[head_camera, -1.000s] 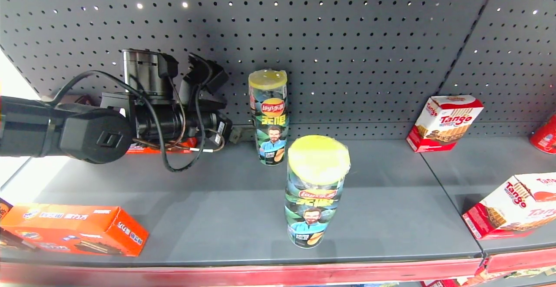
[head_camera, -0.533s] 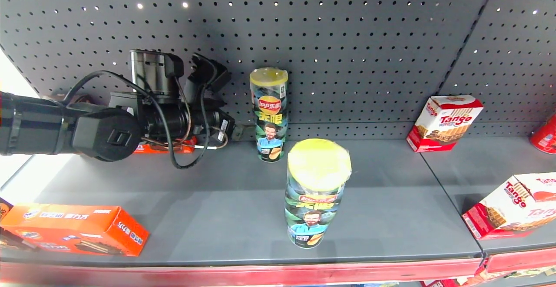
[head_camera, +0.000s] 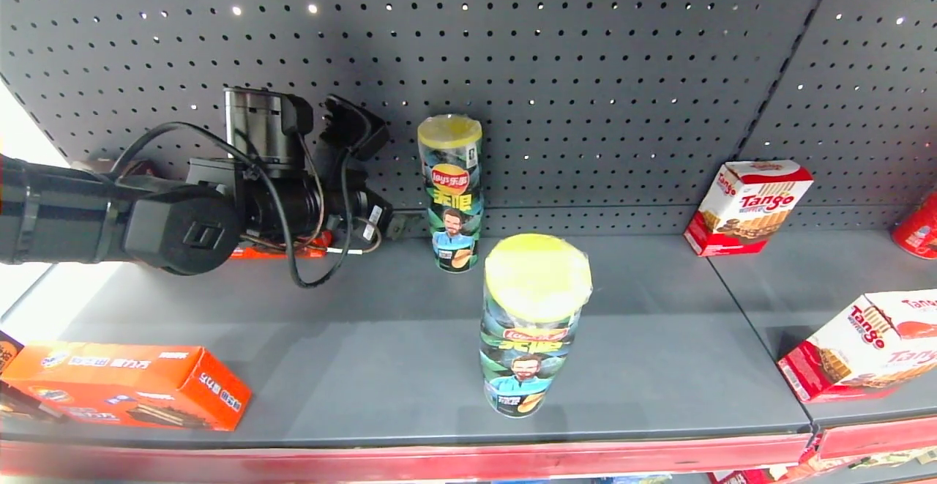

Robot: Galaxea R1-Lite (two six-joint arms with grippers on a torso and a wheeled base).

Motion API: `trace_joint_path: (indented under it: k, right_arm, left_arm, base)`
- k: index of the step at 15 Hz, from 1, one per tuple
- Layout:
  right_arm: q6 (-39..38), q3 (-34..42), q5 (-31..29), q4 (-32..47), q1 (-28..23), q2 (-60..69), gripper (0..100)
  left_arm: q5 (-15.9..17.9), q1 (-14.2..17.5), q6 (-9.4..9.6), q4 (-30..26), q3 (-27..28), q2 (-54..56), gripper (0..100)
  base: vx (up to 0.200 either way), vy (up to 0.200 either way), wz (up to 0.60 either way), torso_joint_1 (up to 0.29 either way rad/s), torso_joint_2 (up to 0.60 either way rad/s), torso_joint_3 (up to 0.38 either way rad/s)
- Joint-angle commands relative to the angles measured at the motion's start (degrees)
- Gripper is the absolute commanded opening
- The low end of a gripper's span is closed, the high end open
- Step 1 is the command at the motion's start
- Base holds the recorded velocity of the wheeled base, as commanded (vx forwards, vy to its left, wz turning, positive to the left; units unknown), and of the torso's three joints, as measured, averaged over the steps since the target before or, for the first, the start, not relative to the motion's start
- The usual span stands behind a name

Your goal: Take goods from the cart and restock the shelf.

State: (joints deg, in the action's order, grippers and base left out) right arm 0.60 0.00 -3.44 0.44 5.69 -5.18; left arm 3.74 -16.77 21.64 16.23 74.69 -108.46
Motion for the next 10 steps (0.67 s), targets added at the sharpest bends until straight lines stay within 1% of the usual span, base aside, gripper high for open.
trace_joint_path:
  k: [1, 3, 4, 7, 10]
  right_arm:
    - [0.0, 0.0, 0.0, 0.0, 0.0, -0.1, 100]
    - [0.0, 0.0, 0.0, 0.0, 0.0, -0.1, 100]
    - [0.0, 0.0, 0.0, 0.0, 0.0, -0.1, 100]
    - [0.0, 0.0, 0.0, 0.0, 0.0, -0.1, 100]
    - [0.0, 0.0, 0.0, 0.0, 0.0, -0.1, 100]
  left_arm:
    - [-1.9, -0.1, 1.13, 0.2, -1.0, 1.5, 100]
    - [-4.7, -0.4, 1.21, 0.3, -1.2, 1.3, 100]
    - [-4.9, -0.5, 1.13, 0.9, -1.2, 0.9, 100]
    - [-4.9, -2.8, 1.04, 6.7, -1.3, -3.3, 100]
    - [-5.1, -4.1, 0.95, 6.8, -1.4, -4.0, 100]
  base:
    - [0.000, 0.000, 0.00, 0.000, 0.00, 0.000]
    - [0.000, 0.000, 0.00, 0.000, 0.00, 0.000]
    - [0.000, 0.000, 0.00, 0.000, 0.00, 0.000]
    - [0.000, 0.000, 0.00, 0.000, 0.00, 0.000]
    - [0.000, 0.000, 0.00, 0.000, 0.00, 0.000]
